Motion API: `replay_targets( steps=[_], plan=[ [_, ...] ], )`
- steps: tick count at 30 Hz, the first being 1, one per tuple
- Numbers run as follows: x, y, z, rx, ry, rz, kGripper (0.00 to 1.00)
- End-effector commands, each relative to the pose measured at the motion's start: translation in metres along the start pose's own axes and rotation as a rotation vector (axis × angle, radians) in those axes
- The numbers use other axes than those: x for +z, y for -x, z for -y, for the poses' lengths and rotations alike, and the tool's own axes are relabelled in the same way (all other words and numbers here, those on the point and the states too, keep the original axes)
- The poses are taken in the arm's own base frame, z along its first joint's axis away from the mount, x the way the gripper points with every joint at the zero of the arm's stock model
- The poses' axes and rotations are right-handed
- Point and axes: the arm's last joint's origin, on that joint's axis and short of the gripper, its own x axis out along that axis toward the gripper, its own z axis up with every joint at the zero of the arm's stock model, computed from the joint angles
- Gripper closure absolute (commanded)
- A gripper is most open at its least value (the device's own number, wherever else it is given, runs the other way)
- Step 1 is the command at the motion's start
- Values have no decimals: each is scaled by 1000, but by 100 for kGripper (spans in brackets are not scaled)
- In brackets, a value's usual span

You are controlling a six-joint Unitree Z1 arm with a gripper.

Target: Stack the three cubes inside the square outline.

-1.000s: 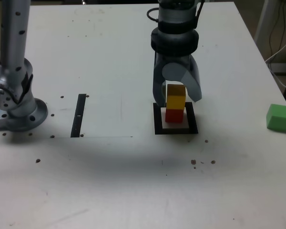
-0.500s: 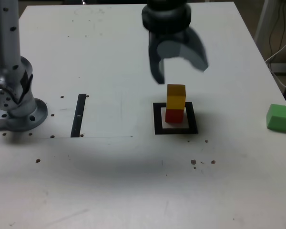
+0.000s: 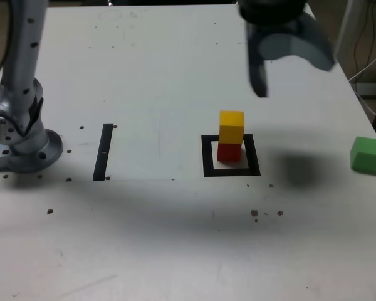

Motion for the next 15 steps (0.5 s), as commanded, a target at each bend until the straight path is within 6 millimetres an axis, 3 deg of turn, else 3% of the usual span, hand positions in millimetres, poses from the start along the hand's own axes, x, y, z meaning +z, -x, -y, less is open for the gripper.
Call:
replay_targets(
  steps=[1,6,15],
  plan=[
    [19,-10,2,-7,-11,7,1],
    [51,-30,6,-23,-29,21,1],
    [85,-51,10,-30,-52,63,1]
  ],
)
